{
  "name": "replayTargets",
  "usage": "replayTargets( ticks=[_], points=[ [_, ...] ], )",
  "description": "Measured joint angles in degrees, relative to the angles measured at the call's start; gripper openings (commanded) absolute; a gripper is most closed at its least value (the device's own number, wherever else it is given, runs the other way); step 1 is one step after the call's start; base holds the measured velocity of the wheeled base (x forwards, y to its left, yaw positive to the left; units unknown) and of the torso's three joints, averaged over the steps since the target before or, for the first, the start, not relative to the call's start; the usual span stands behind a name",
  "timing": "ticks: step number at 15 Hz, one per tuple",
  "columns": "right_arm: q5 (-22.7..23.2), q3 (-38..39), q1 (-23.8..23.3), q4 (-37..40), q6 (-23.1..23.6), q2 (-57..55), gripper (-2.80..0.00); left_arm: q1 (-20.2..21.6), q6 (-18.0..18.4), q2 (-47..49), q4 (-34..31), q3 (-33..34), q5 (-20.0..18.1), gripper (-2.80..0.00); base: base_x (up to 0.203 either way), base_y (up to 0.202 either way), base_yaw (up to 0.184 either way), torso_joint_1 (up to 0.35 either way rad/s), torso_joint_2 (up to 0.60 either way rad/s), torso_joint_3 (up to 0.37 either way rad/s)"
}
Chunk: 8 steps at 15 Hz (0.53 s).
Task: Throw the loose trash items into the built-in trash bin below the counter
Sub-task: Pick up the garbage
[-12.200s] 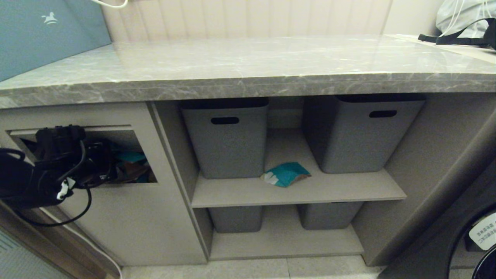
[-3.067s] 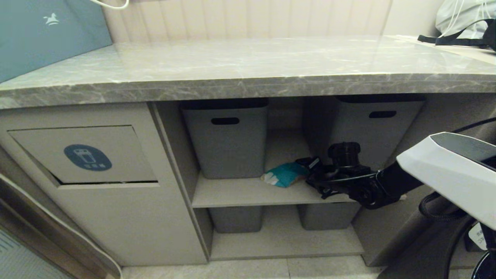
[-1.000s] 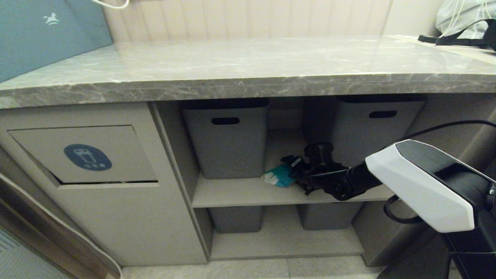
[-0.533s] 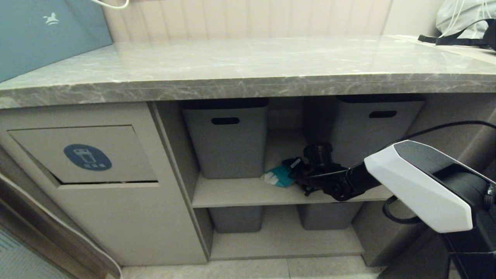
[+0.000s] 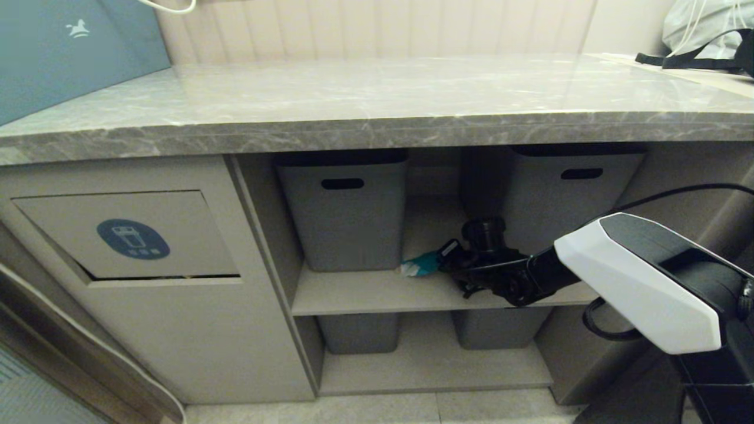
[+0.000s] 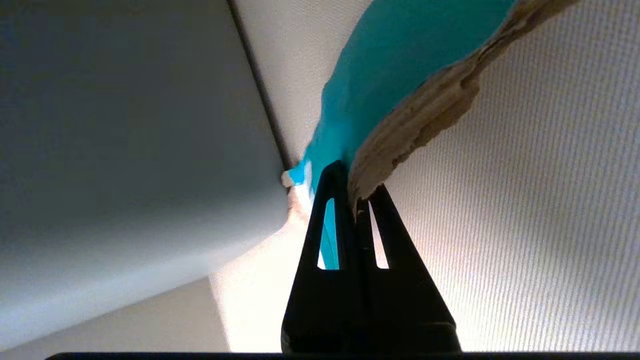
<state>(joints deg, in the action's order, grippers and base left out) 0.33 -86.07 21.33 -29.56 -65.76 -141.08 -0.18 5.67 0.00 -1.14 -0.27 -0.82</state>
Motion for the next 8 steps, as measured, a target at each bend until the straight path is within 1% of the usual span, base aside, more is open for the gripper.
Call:
replayTargets(
  ticks=[2, 4, 7, 8],
  points=[
    [-0.1, 1.4, 0.5, -0.1, -0.1, 1.7, -2.80, 0.0, 0.0, 0.0, 0.0, 0.0, 0.0, -2.80, 0.000, 0.000, 0.000, 0.000, 0.00, 0.000],
    [-1.1, 4.9, 1.1, -0.5, -0.1, 4.9, -2.80, 0.0, 0.0, 0.0, 0.0, 0.0, 0.0, -2.80, 0.000, 0.000, 0.000, 0.000, 0.00, 0.000],
    [-4.8, 14.2, 2.2, -2.6, -0.1, 11.9, -2.80, 0.0, 0.0, 0.0, 0.0, 0.0, 0.0, -2.80, 0.000, 0.000, 0.000, 0.000, 0.00, 0.000],
    [-5.6, 19.3, 2.7, -4.2, 0.0, 14.8, -2.80, 0.0, 0.0, 0.0, 0.0, 0.0, 0.0, -2.80, 0.000, 0.000, 0.000, 0.000, 0.00, 0.000]
  ],
)
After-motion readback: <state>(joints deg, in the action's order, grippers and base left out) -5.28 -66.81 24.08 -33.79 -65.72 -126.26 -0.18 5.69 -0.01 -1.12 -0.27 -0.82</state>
